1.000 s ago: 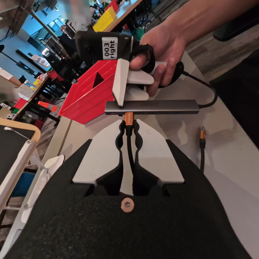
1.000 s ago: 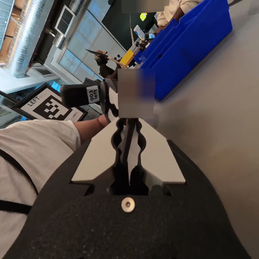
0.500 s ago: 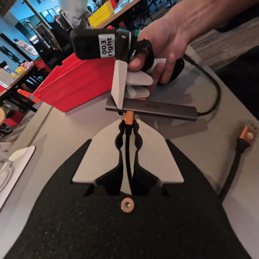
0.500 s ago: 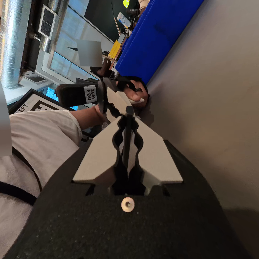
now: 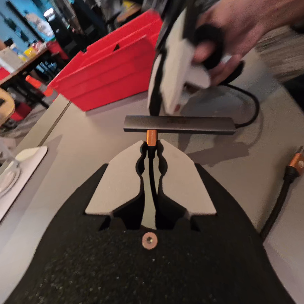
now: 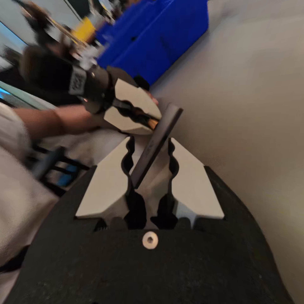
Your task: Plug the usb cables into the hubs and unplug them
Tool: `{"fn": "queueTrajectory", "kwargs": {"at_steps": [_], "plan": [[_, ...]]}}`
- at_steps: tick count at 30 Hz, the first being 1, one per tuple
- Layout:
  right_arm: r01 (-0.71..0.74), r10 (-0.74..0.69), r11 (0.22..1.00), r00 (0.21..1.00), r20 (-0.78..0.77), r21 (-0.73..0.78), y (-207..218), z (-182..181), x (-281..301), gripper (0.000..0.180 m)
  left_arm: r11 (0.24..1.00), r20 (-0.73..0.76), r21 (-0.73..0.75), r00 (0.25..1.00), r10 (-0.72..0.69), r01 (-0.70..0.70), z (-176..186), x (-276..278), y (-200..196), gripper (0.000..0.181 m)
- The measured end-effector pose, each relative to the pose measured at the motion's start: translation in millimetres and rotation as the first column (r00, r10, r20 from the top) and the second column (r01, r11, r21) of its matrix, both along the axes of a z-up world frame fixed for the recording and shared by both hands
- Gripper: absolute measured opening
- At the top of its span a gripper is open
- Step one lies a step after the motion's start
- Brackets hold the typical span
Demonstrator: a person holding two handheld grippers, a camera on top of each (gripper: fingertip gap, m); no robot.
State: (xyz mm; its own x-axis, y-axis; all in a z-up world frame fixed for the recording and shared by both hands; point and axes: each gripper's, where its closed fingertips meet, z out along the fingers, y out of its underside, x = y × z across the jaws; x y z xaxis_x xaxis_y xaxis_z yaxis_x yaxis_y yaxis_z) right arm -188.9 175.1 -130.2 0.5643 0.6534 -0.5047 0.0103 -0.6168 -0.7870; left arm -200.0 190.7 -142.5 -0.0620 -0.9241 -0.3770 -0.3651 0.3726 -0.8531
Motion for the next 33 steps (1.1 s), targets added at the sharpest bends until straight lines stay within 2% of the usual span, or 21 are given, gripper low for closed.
{"fn": "queueTrajectory", "kwargs": {"at_steps": [3, 6, 9, 16, 29, 33], "plan": [[0.068, -0.12, 0.985, 0.929, 0.35, 0.158, 7.8, -12.6, 2.1, 0.04, 0.997, -0.032, 0.014, 0.997, 0.077, -0.077, -5.2, 2.3, 9.3, 0.012], [0.179, -0.276, 0.955, 0.829, 0.487, 0.238, 22.8, -24.0, 6.6, 0.027, 0.99, -0.059, 0.054, 0.989, 0.137, -0.134, -10.3, 4.6, 12.9, 0.012], [0.245, -0.325, 0.944, 0.809, 0.49, 0.222, 31.3, -26.9, 6.5, 0.024, 0.98, -0.066, 0.1, 0.982, 0.177, -0.17, -12.4, 4.5, 15.3, 0.012], [0.282, -0.342, 0.94, 0.777, 0.529, 0.193, 37.7, -37.9, 6.1, 0.023, 0.956, -0.11, 0.191, 0.963, 0.248, -0.224, -19.4, 3.1, 20.1, 0.012], [0.271, -0.362, 0.931, 0.767, 0.529, 0.244, 48.3, -35.2, 9.6, 0.021, 0.919, -0.091, 0.225, 0.932, 0.351, -0.324, -13.4, 2.3, 24.5, 0.012], [0.26, -0.368, 0.928, 0.752, 0.548, 0.266, 51.0, -35.9, 11.7, 0.021, 0.931, -0.093, 0.156, 0.933, 0.348, -0.331, -15.6, 2.6, 27.7, 0.012]]}}
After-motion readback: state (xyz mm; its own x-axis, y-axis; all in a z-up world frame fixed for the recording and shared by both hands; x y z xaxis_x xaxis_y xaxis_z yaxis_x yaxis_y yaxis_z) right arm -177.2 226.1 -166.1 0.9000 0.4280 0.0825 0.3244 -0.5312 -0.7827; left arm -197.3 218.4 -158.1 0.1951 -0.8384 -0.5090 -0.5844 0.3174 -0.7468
